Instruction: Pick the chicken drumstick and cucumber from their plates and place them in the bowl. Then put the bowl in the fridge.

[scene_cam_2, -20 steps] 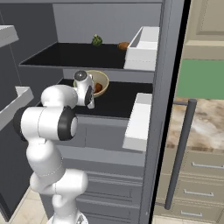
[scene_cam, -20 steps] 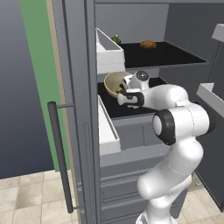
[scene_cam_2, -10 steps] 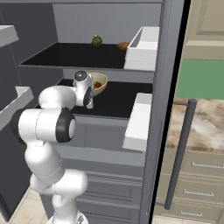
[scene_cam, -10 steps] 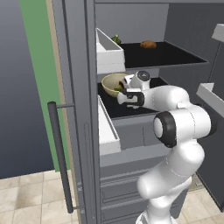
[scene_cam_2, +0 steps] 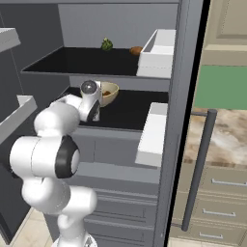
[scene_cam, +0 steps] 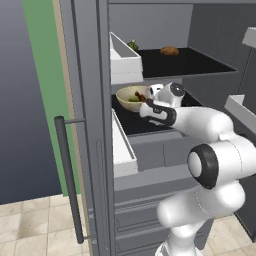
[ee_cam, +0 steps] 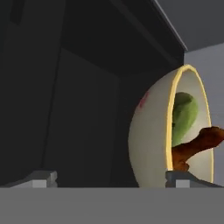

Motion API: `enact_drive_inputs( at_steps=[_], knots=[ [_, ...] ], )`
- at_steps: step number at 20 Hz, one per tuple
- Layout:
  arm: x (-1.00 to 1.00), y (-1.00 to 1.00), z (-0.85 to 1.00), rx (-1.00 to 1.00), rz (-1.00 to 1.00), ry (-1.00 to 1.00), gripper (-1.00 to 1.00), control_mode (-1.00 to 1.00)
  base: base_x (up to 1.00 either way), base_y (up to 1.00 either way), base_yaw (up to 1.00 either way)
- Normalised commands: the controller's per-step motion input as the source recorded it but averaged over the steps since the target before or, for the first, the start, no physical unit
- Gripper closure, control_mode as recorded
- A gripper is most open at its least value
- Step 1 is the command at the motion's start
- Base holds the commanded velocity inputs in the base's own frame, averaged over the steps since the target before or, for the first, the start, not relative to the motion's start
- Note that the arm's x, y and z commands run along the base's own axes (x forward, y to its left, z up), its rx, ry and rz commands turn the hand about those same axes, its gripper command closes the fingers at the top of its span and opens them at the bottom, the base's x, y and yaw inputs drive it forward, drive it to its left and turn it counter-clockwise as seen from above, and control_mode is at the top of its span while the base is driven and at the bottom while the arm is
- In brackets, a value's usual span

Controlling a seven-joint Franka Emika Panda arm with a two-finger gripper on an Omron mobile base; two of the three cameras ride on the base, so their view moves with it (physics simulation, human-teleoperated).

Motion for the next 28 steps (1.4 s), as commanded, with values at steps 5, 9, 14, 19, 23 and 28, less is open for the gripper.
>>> enact_drive_inputs(
  at_steps=[5, 9, 14, 19, 23, 28],
  knots=[
    [-0.54, -0.02, 0.28, 0.01, 0.00, -0.08, -1.00, -1.00, 0.00, 0.00, 0.00],
    [-0.51, 0.00, 0.48, -0.02, 0.02, 0.00, -1.00, -1.00, 0.00, 0.00, 0.00],
    [-0.66, 0.00, 0.40, -0.03, 0.00, -0.01, -1.00, -1.00, 0.00, 0.00, 0.00],
    [-0.77, 0.00, 0.24, -0.09, 0.00, 0.00, -1.00, -1.00, 0.00, 0.00, 0.00],
    [-0.82, 0.00, 0.17, -0.07, -0.02, 0.00, -1.00, -1.00, 0.00, 0.00, 0.00],
    [-0.89, -0.02, 0.11, -0.01, -0.07, 0.00, -1.00, -1.00, 0.00, 0.00, 0.00]
  ],
)
